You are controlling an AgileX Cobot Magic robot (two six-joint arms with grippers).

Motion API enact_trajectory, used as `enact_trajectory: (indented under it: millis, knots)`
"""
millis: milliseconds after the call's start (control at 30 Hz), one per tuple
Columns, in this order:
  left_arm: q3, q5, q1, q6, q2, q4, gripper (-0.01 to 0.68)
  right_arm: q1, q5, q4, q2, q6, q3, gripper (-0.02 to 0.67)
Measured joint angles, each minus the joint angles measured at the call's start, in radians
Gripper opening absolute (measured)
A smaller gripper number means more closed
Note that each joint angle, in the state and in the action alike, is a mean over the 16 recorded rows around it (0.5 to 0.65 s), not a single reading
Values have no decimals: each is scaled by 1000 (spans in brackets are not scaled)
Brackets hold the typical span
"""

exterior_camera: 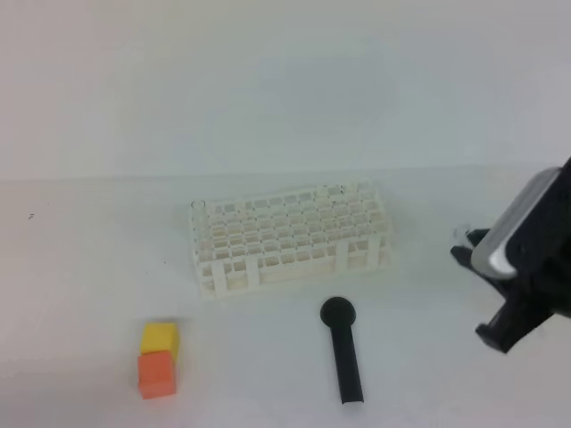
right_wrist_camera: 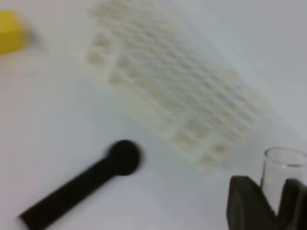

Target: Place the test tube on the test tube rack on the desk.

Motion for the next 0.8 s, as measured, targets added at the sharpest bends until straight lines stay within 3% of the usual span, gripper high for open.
enact_trajectory:
  millis: [200, 367, 533, 800]
  knots:
    - [4, 0, 0, 0, 0, 1, -1, 54, -241, -480, 30, 600, -18, 125]
    - [10, 0, 0, 0, 0, 4, -1, 106, -443, -772, 116, 1008, -73, 125]
    - [15, 0, 0, 0, 0, 5, -1, 160, -635, -918, 261, 1237, -165, 125]
    - [15, -1, 0, 0, 0, 5, -1, 216, -835, -1023, 551, 1459, -363, 125]
